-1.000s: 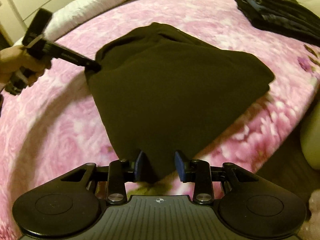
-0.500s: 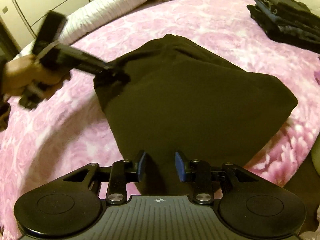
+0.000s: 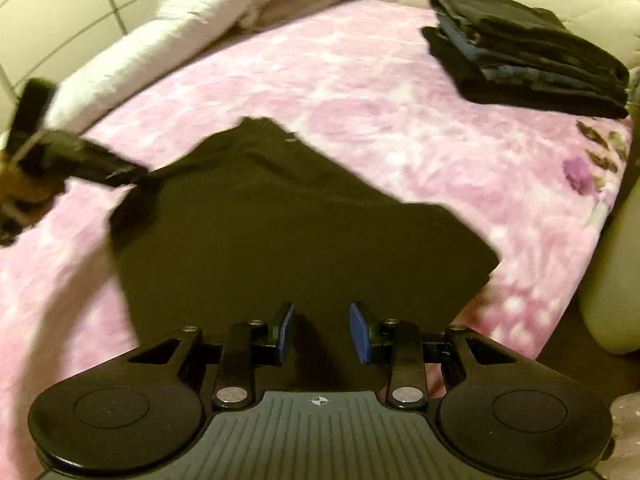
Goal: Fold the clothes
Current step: 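Flatten the folded brown shirt on the sheet with both grippers, then open both grippers and release the folded shirt on the sheet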
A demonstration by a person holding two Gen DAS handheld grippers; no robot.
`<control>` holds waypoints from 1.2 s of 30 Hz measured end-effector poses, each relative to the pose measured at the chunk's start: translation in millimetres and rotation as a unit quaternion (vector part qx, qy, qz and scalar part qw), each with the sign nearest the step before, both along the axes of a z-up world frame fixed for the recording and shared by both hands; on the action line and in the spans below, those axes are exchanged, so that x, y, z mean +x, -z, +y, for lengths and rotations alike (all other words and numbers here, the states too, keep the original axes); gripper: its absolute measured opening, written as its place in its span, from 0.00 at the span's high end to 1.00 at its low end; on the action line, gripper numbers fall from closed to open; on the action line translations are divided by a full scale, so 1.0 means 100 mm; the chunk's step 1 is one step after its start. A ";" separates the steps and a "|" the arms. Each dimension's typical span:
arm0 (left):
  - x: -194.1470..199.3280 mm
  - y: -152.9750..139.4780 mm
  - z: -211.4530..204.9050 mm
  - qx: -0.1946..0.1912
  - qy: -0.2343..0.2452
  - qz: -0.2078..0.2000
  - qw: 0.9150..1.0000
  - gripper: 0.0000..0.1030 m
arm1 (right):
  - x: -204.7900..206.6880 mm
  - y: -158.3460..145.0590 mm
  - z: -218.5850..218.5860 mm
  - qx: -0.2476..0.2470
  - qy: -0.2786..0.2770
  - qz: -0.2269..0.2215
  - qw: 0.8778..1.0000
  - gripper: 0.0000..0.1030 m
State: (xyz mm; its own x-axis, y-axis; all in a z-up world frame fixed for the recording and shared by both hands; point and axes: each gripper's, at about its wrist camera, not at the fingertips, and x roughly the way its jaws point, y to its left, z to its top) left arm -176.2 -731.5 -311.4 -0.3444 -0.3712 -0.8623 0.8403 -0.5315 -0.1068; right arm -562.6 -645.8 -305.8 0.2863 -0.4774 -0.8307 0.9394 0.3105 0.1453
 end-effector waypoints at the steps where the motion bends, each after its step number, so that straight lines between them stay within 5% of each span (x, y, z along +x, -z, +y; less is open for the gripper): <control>1: -0.01 0.01 -0.01 0.000 0.001 -0.002 1.000 0.64 | -0.03 0.04 -0.07 0.002 0.002 0.002 1.000 0.66; 9: -0.01 -0.01 0.07 0.010 -0.010 -0.023 1.000 0.62 | -0.17 -0.01 -0.21 0.007 0.031 0.026 0.999 0.65; 22: -0.03 -0.26 0.50 0.006 0.025 -0.060 0.998 0.49 | 0.35 -0.35 0.48 0.024 -0.024 0.033 0.999 0.57; 30: -0.13 -0.36 1.07 -0.047 0.115 -0.079 0.989 0.25 | 0.64 -0.28 0.85 0.062 -0.029 0.084 0.994 0.45; 36: -0.25 -0.32 1.54 -0.091 0.184 -0.102 0.973 0.25 | 0.75 -0.32 1.05 0.046 -0.027 0.108 0.993 0.35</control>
State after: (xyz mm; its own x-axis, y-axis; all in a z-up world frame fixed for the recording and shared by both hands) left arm -201.5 -577.8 -279.0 -0.3115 -0.4079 -0.8582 0.5828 -0.7954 0.1665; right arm -487.2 -540.9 -274.1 0.1197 -0.3862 -0.9146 0.9340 0.3563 -0.0282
